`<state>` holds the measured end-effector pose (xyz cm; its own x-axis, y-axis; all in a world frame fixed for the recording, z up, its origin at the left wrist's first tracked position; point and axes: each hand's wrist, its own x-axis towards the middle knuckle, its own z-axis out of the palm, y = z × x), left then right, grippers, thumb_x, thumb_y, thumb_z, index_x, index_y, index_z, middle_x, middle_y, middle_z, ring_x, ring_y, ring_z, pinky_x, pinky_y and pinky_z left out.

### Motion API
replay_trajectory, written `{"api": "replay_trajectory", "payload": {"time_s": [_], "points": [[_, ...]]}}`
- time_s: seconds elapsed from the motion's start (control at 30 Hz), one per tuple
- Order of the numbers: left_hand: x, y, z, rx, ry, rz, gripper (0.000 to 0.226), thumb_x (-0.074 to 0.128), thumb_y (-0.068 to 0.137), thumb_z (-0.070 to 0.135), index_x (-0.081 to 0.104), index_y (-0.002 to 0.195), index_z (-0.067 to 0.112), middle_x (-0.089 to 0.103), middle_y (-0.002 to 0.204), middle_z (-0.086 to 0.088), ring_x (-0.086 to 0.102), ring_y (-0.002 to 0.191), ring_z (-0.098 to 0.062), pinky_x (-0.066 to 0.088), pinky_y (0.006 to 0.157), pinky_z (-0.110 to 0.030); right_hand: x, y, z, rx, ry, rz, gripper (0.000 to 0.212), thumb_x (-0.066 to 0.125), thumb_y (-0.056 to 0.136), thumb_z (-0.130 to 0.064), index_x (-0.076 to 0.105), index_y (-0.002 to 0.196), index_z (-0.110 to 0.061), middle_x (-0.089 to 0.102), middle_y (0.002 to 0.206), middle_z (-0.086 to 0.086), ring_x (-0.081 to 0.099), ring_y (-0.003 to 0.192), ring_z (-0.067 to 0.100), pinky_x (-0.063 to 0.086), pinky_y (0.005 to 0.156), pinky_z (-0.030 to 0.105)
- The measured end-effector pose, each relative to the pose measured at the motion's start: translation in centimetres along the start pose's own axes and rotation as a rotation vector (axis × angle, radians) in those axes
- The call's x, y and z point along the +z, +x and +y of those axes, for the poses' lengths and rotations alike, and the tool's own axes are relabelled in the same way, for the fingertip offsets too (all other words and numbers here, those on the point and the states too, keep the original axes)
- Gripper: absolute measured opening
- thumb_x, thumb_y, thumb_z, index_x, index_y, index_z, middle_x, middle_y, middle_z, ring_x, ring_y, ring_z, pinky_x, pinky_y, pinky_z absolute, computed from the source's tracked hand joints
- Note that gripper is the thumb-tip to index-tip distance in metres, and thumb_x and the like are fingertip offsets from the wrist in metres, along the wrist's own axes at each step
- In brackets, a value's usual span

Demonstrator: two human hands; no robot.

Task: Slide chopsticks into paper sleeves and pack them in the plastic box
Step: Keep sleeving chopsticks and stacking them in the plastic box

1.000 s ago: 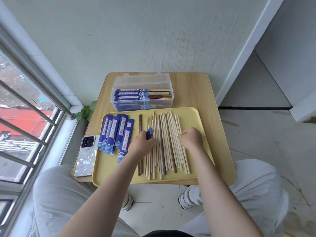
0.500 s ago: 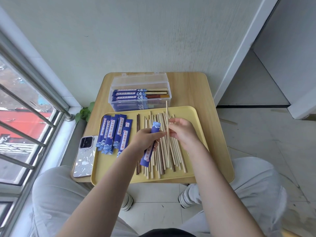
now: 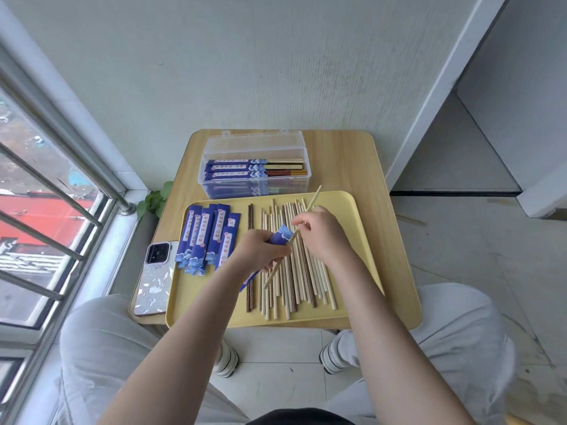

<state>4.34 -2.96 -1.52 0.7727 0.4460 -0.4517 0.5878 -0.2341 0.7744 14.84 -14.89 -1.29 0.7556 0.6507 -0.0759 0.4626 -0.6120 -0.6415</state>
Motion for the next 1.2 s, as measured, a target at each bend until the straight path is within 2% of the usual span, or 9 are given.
{"api": "replay_trajectory", "payload": {"time_s": [0.2, 0.3, 0.43, 0.5, 0.6, 0.73, 0.83, 1.03, 1.2], "points": [[-0.4, 0.7, -0.5, 0.050, 0.212, 0.108, 0.018, 0.070, 0.091, 0.027, 0.062, 0.080, 0.014, 0.059, 0.065, 0.000, 0.054, 0.055, -0.013, 0.049, 0.057, -0.026, -1.0, -0.1, -1.2, -0.068, -0.305, -0.064, 0.019, 0.056, 0.098, -0.009, 0.073, 0.106, -0.014, 0.054, 0.108, 0.003, 0.058, 0.100, 0.023, 0.051, 0.086, 0.036], [-1.0, 1.2, -1.0, 0.033, 0.099, 0.292, 0.024, 0.058, 0.097, 0.038, 0.055, 0.092, 0.015, 0.058, 0.077, -0.003, 0.053, 0.062, -0.017, 0.052, 0.062, -0.037, -1.4, -0.2, -1.4, -0.035, -0.404, -0.051, 0.018, 0.055, 0.095, -0.002, 0.071, 0.104, -0.007, 0.055, 0.105, 0.007, 0.058, 0.093, 0.025, 0.050, 0.077, 0.036], [-1.9, 1.3, -1.1, 0.007, -0.025, 0.295, 0.040, 0.042, 0.102, 0.051, 0.056, 0.106, 0.014, 0.056, 0.082, -0.004, 0.050, 0.070, -0.018, 0.046, 0.070, -0.038, -2.0, -0.4, -1.5, 0.117, -0.425, -0.022, 0.012, 0.050, 0.099, -0.004, 0.059, 0.107, -0.006, 0.053, 0.096, 0.007, 0.051, 0.076, 0.025, 0.040, 0.062, 0.035], [-2.1, 0.9, -1.1, 0.005, -0.120, 0.223, 0.046, 0.037, 0.104, 0.051, 0.063, 0.110, 0.014, 0.053, 0.072, -0.001, 0.048, 0.062, -0.015, 0.049, 0.066, -0.035, -2.1, -0.3, -1.5, 0.163, -0.339, 0.026, 0.012, 0.044, 0.102, -0.009, 0.053, 0.110, -0.006, 0.058, 0.097, 0.008, 0.052, 0.076, 0.026, 0.037, 0.057, 0.033], [-1.8, -0.2, -0.9, -0.003, -0.262, 0.073, 0.056, 0.034, 0.104, 0.054, 0.072, 0.104, 0.012, 0.050, 0.062, -0.002, 0.048, 0.048, -0.013, 0.047, 0.048, -0.023, -2.4, 0.0, -1.6, 0.181, -0.059, 0.109, 0.020, 0.036, 0.106, -0.018, 0.049, 0.116, -0.006, 0.060, 0.095, 0.007, 0.053, 0.077, 0.025, 0.036, 0.058, 0.032], [-1.0, -1.0, -0.6, 0.005, -0.357, -0.047, 0.079, 0.022, 0.101, 0.065, 0.074, 0.088, 0.007, 0.055, 0.057, -0.004, 0.052, 0.046, -0.016, 0.049, 0.053, -0.026, -2.6, 0.7, -1.8, 0.172, 0.567, 0.216, 0.016, 0.043, 0.104, -0.022, 0.047, 0.088, -0.018, 0.049, 0.073, -0.001, 0.044, 0.059, 0.014, 0.032, 0.051, 0.028], [-0.4, -1.1, -0.5, 0.009, -0.381, -0.107, 0.082, 0.015, 0.102, 0.063, 0.067, 0.075, 0.005, 0.052, 0.052, -0.005, 0.049, 0.043, -0.017, 0.048, 0.053, -0.026, -2.8, 0.9, -1.8, 0.197, 0.882, 0.247, 0.017, 0.048, 0.103, -0.016, 0.045, 0.086, -0.015, 0.043, 0.066, 0.001, 0.037, 0.051, 0.011, 0.031, 0.044, 0.022], [-0.2, -0.7, -0.7, 0.063, -0.286, -0.196, 0.081, 0.011, 0.102, 0.065, 0.059, 0.068, 0.007, 0.052, 0.056, -0.009, 0.050, 0.048, -0.019, 0.048, 0.058, -0.027, -2.7, 0.7, -1.9, 0.188, 0.997, 0.315, 0.014, 0.046, 0.104, -0.014, 0.046, 0.090, -0.013, 0.040, 0.062, 0.000, 0.035, 0.048, 0.010, 0.030, 0.042, 0.019], [0.0, -0.6, -0.9, 0.068, -0.239, -0.199, 0.084, 0.011, 0.100, 0.066, 0.063, 0.068, 0.009, 0.055, 0.058, -0.007, 0.053, 0.052, -0.018, 0.051, 0.066, -0.030, -1.9, 1.1, -1.3, 0.181, 0.808, 0.305, 0.013, 0.045, 0.104, -0.022, 0.050, 0.102, -0.011, 0.047, 0.067, 0.000, 0.041, 0.051, 0.012, 0.034, 0.048, 0.027]]}}
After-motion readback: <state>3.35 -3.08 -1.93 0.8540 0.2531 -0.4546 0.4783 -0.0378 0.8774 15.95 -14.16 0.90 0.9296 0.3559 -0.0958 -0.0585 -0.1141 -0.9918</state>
